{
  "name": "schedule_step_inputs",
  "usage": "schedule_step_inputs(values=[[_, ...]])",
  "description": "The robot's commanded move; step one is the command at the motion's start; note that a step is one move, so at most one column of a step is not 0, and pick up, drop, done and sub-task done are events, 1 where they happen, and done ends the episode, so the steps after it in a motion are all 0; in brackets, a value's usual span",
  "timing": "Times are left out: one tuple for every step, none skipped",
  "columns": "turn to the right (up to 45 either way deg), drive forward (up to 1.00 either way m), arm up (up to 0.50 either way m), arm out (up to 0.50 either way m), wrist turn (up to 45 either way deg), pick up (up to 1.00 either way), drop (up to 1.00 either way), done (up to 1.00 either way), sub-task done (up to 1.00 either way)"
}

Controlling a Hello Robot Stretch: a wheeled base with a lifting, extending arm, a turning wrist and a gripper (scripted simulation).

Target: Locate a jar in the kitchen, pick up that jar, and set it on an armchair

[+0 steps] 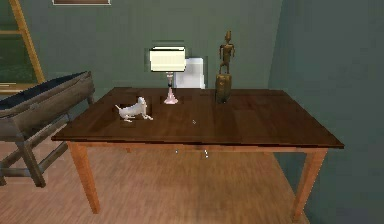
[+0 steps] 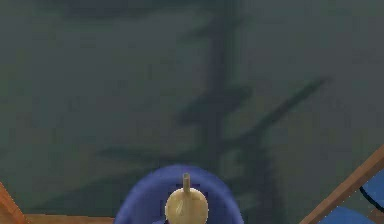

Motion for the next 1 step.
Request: schedule_step_inputs(values=[[0.0,0.0,-0.32,0.0,0.0,0.0,0.0,0.0,0.0]])
